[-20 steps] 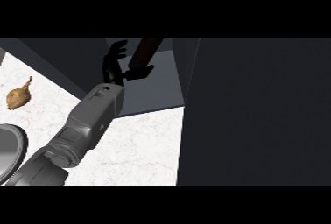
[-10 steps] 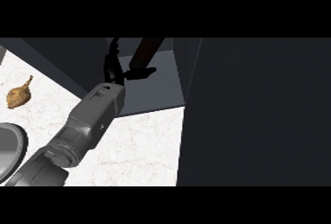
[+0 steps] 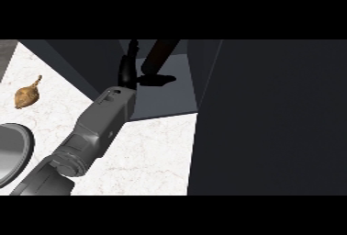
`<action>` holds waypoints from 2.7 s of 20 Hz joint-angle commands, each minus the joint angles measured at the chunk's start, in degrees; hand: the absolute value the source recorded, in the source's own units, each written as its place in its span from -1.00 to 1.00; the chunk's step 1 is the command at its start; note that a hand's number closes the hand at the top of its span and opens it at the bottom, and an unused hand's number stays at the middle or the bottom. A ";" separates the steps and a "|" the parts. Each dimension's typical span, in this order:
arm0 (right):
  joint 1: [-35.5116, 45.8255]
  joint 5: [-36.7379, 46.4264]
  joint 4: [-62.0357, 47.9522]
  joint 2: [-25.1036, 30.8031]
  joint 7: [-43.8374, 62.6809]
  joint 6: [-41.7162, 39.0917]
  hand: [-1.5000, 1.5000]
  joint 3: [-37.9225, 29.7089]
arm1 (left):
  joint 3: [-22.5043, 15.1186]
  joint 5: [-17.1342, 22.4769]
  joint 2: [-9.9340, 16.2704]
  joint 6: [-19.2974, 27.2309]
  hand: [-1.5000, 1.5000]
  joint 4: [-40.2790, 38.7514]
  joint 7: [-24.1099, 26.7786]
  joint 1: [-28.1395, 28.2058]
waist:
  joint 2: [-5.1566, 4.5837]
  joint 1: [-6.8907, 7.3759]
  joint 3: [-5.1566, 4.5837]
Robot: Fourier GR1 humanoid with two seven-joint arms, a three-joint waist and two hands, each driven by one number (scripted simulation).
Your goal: Pick up the wine, place it into the cabinet and close the cabinet
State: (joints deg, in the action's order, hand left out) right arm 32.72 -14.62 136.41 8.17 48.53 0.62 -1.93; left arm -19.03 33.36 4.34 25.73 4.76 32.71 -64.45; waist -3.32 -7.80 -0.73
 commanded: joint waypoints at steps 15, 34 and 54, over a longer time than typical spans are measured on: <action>-0.07 3.76 4.28 2.19 6.20 5.08 -1.00 0.35 | 3.71 2.31 -0.76 -22.52 -1.00 14.20 2.77 3.41 | 3.93 8.38 0.70; -0.31 3.89 3.27 4.27 5.72 5.69 -1.00 0.37 | -17.58 -1.62 -4.33 6.10 -1.00 69.28 -15.34 28.03 | 4.07 8.88 0.72; 2.08 4.61 2.95 5.13 7.24 7.39 -1.00 1.56 | -31.34 -6.09 8.47 7.31 1.00 103.28 -12.19 60.89 | 3.44 8.06 0.68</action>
State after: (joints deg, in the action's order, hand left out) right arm 35.98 -9.50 138.07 13.48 55.68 8.02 -0.09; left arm -49.16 26.57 7.95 38.63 104.31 16.90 -10.69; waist 0.24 0.30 -0.03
